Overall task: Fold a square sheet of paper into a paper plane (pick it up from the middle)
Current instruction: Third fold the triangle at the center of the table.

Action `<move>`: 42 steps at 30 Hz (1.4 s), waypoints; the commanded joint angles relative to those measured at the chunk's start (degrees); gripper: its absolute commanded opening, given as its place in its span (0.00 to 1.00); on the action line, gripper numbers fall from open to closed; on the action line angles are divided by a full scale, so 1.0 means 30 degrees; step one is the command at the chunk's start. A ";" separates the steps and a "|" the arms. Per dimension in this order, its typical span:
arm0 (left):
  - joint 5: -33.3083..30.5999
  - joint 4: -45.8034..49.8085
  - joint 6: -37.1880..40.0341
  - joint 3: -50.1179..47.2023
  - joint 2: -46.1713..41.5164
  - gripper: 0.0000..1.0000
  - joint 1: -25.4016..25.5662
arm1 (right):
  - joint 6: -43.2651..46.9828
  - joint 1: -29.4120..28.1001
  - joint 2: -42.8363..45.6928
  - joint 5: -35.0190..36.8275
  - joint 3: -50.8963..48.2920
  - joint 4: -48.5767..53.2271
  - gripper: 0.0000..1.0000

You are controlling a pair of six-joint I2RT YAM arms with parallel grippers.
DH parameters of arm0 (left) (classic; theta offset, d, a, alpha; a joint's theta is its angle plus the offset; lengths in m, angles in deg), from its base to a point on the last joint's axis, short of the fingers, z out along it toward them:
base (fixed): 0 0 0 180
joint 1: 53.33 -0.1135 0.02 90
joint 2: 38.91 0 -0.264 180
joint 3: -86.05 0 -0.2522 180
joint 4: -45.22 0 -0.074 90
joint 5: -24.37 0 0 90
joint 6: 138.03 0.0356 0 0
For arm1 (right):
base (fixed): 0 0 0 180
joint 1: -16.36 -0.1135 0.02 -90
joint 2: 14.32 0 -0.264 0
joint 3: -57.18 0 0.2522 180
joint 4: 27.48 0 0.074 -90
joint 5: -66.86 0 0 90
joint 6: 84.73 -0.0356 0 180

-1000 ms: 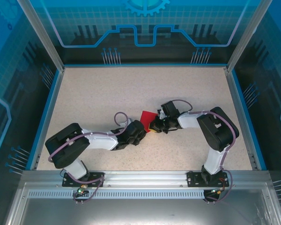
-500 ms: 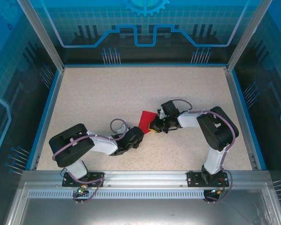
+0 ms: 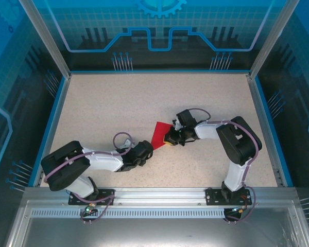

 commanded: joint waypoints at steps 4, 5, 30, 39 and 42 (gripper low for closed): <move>-0.1024 0.3448 0.3158 -0.0602 -0.2135 0.00 -0.0489 | 0.0376 0.0283 -0.1988 0.3932 -0.1383 0.4935 0.00; -0.0744 0.3275 0.4554 -0.0261 -0.2473 0.00 -0.0657 | 0.0530 0.0275 -0.1898 0.3817 -0.1383 0.4821 0.00; 0.7862 -0.1124 1.0032 0.0885 0.1931 0.00 -0.2553 | 0.5612 0.0432 0.0322 -0.0553 0.1822 0.3280 0.00; 0.7618 0.0422 1.0272 0.1120 0.1907 0.00 -0.2540 | 0.6640 -0.1303 0.0504 -0.1021 0.2265 0.3093 0.00; 0.7576 0.0725 1.0292 0.1142 0.1906 0.00 -0.2536 | 0.6167 -0.1839 -0.0092 -0.0914 0.2114 0.2668 0.00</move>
